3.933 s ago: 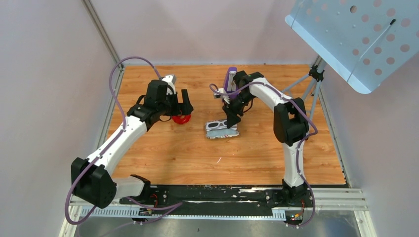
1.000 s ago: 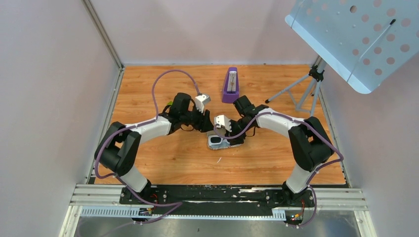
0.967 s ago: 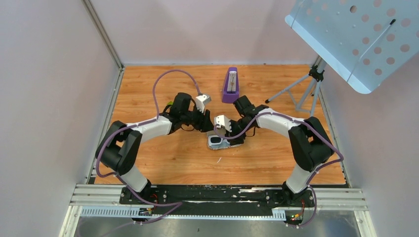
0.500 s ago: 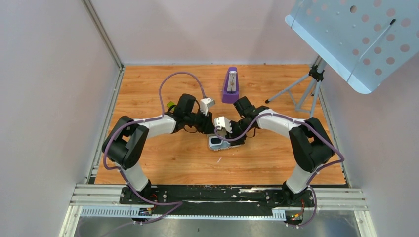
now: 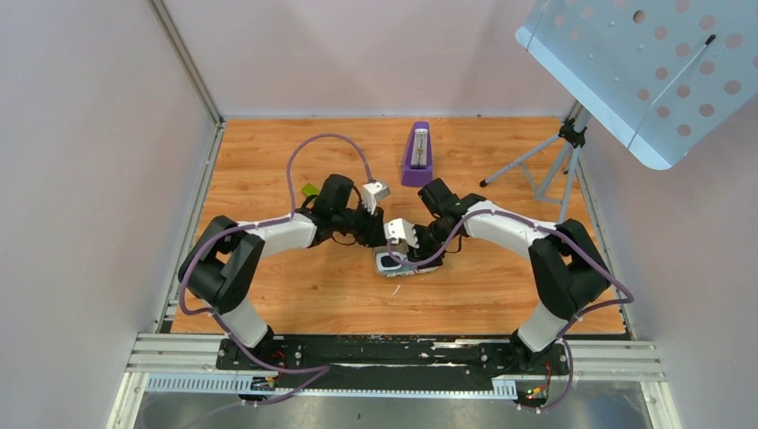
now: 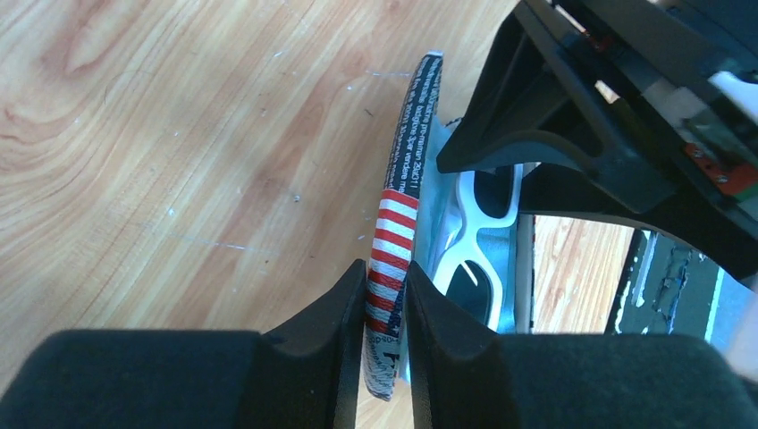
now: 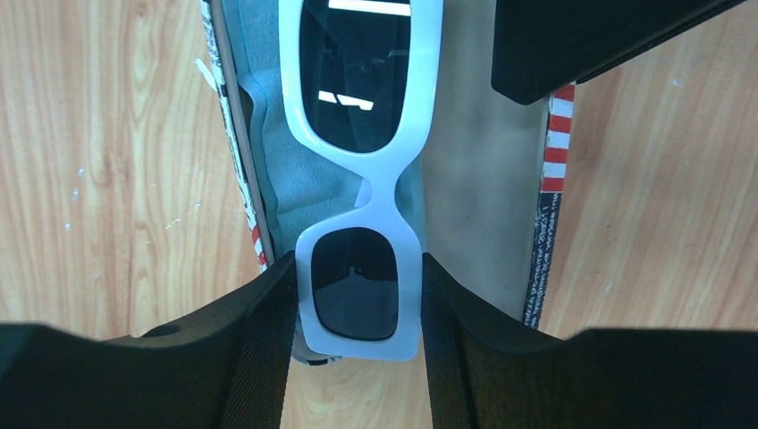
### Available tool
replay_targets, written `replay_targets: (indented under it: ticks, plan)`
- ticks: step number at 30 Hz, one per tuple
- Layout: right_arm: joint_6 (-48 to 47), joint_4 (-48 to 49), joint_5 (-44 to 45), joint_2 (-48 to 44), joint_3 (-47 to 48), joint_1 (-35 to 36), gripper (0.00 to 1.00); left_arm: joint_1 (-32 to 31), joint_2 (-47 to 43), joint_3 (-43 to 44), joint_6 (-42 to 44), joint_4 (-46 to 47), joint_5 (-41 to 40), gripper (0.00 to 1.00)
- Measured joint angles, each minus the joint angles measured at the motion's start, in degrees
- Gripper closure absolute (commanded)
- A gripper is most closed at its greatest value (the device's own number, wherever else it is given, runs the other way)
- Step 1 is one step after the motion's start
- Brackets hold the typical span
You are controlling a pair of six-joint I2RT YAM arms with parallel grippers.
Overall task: Organize the sunglasses
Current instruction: Close the sunglasses case at the center of the board.
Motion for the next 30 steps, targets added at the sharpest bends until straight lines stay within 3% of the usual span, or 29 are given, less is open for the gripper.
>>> replay_targets:
  ticks: [10,22,30]
  plan:
    - [0.4,-6.8,-3.1,3.7,5.2,0.1,0.90,-1.3,-8.1,-6.1,2.8,5.7,-3.6,1.00]
    - [3.0,-10.2,-5.2,4.5,6.9,0.1,0.55,-2.9,-10.3,-14.1,4.5,17.2,-6.1,1.00]
    - [4.2,-10.4,-5.2,4.5,6.9,0.1,0.45,-4.5,-11.9,-15.9,6.1,20.1,-8.6,1.00]
